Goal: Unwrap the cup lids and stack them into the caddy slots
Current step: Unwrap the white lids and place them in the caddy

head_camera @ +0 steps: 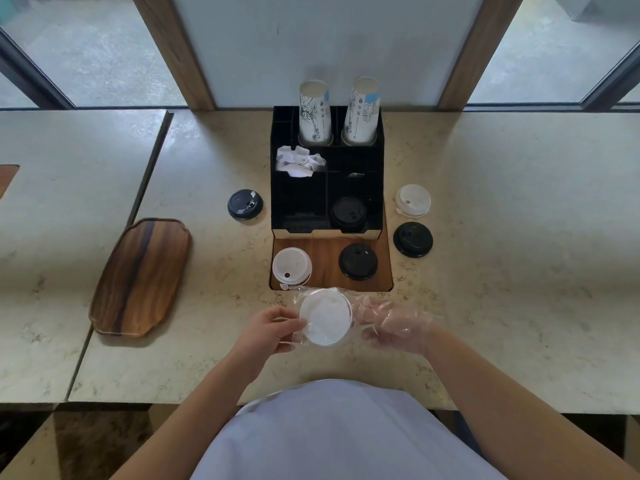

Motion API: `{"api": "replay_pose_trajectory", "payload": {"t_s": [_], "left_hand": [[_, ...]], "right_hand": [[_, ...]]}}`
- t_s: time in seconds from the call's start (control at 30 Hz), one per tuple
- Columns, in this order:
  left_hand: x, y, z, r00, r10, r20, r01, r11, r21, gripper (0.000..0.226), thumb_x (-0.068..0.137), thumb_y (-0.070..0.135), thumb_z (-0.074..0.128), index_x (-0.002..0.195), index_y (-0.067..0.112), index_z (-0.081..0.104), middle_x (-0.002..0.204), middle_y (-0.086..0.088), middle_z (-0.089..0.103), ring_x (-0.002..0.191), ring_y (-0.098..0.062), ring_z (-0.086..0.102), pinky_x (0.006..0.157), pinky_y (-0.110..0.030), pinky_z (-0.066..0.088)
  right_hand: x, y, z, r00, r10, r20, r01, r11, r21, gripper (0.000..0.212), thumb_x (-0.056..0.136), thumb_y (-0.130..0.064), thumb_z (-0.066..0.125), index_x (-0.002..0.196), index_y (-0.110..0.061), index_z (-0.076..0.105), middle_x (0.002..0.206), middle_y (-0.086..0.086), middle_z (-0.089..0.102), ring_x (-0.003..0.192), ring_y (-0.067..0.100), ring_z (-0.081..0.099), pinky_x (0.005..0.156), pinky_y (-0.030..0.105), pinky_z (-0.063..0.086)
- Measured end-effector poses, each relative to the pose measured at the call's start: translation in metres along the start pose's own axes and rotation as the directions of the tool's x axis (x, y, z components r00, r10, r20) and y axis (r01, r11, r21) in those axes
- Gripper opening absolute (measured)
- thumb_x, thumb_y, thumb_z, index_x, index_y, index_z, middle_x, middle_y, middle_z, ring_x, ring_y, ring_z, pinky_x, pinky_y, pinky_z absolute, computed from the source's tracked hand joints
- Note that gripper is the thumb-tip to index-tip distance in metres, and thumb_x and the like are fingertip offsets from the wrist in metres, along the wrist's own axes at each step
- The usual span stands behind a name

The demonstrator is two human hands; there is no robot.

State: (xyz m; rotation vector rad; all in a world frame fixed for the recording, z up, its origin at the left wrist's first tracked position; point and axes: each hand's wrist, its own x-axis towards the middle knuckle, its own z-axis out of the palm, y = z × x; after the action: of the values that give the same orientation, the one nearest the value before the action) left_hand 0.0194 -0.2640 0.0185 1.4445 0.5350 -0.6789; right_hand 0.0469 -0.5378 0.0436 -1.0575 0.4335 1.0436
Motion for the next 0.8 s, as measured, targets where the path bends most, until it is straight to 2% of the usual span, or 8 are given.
{"api": "replay_pose_trajectory", "payload": {"t_s": [0.1, 0.2, 0.27, 0.37, 0.5, 0.6, 0.73, 0.8], "left_hand": [[-0.001, 0.001, 0.003, 1.0, -0.007, -0.008, 0.006, 0.999, -0.038, 0.018, 0.085, 0.015, 0.081, 0.096, 0.008, 0.07, 0.081, -0.009, 0.073, 0.071, -0.02, 0.067, 0.066, -0.031, 0.055], [-0.001, 0.002, 0.002, 1.0, -0.018, -0.004, 0.018, 0.998, -0.067, 0.02, 0.085, 0.014, 0.08, 0.099, 0.006, 0.069, 0.082, -0.011, 0.072, 0.073, -0.021, 0.069, 0.064, -0.03, 0.056], [-0.001, 0.002, 0.001, 1.0, -0.018, -0.011, 0.017, 0.998, -0.056, 0.023, 0.085, 0.014, 0.08, 0.102, 0.003, 0.068, 0.083, -0.011, 0.073, 0.072, -0.021, 0.068, 0.064, -0.03, 0.056], [0.0, 0.002, 0.0, 1.0, -0.004, -0.004, 0.004, 0.999, -0.045, 0.025, 0.084, 0.017, 0.082, 0.101, 0.006, 0.068, 0.086, -0.009, 0.074, 0.073, -0.02, 0.067, 0.064, -0.03, 0.055], [0.0, 0.003, -0.001, 0.999, 0.001, 0.043, 0.004, 0.993, -0.119, 0.039, 0.072, 0.028, 0.088, 0.101, 0.009, 0.069, 0.087, -0.007, 0.075, 0.07, -0.018, 0.068, 0.064, -0.03, 0.055], [0.001, 0.003, 0.001, 0.999, -0.002, 0.047, 0.008, 0.991, -0.132, 0.051, 0.066, 0.034, 0.09, 0.106, 0.01, 0.068, 0.094, -0.009, 0.077, 0.072, -0.02, 0.068, 0.064, -0.031, 0.056], [0.002, 0.004, 0.003, 0.999, 0.01, 0.034, -0.006, 0.994, -0.107, 0.052, 0.067, 0.035, 0.088, 0.112, 0.014, 0.073, 0.102, -0.01, 0.076, 0.078, -0.021, 0.068, 0.065, -0.031, 0.057], [0.001, 0.005, 0.004, 0.999, 0.019, 0.051, -0.016, 0.998, -0.059, 0.042, 0.073, 0.034, 0.083, 0.111, 0.016, 0.076, 0.104, -0.01, 0.076, 0.082, -0.02, 0.068, 0.067, -0.03, 0.056]], "right_hand": [[-0.001, -0.002, 0.008, 0.998, 0.001, -0.068, -0.012, 0.986, -0.164, 0.022, 0.09, -0.024, 0.074, 0.098, -0.007, 0.062, 0.091, 0.004, 0.066, 0.06, 0.012, 0.068, 0.05, 0.021, 0.053], [0.001, 0.0, 0.005, 1.0, -0.007, 0.016, 0.007, 0.999, -0.035, 0.052, 0.053, -0.036, 0.099, 0.087, -0.009, 0.07, 0.085, 0.007, 0.066, 0.063, 0.017, 0.065, 0.051, 0.024, 0.053], [0.005, 0.002, 0.003, 1.0, 0.0, 0.006, 0.0, 0.997, -0.072, 0.053, 0.057, -0.04, 0.096, 0.091, -0.008, 0.07, 0.089, 0.009, 0.065, 0.065, 0.017, 0.062, 0.054, 0.024, 0.053], [0.01, 0.004, -0.001, 1.0, 0.009, -0.007, -0.009, 1.0, -0.027, 0.013, 0.089, -0.016, 0.077, 0.093, -0.006, 0.071, 0.088, 0.01, 0.063, 0.064, 0.016, 0.061, 0.054, 0.024, 0.054], [0.013, 0.008, -0.013, 1.0, 0.011, 0.018, -0.014, 0.985, 0.173, 0.048, 0.1, 0.017, 0.033, 0.101, -0.003, 0.076, 0.08, 0.011, 0.064, 0.064, 0.017, 0.064, 0.055, 0.025, 0.056], [0.015, 0.004, -0.006, 1.0, -0.02, 0.015, 0.019, 0.997, 0.071, 0.018, 0.094, -0.003, 0.063, 0.112, -0.005, 0.068, 0.086, 0.01, 0.061, 0.067, 0.016, 0.063, 0.059, 0.024, 0.056], [0.01, 0.003, 0.003, 0.997, -0.031, 0.077, 0.03, 1.0, 0.006, 0.07, 0.062, -0.031, 0.095, 0.119, -0.003, 0.066, 0.088, 0.009, 0.066, 0.069, 0.016, 0.061, 0.061, 0.024, 0.055], [0.007, 0.0, 0.009, 0.993, -0.032, 0.118, 0.038, 0.998, -0.045, 0.056, 0.061, -0.034, 0.096, 0.105, -0.007, 0.074, 0.085, 0.006, 0.066, 0.068, 0.013, 0.058, 0.059, 0.022, 0.052]]}}
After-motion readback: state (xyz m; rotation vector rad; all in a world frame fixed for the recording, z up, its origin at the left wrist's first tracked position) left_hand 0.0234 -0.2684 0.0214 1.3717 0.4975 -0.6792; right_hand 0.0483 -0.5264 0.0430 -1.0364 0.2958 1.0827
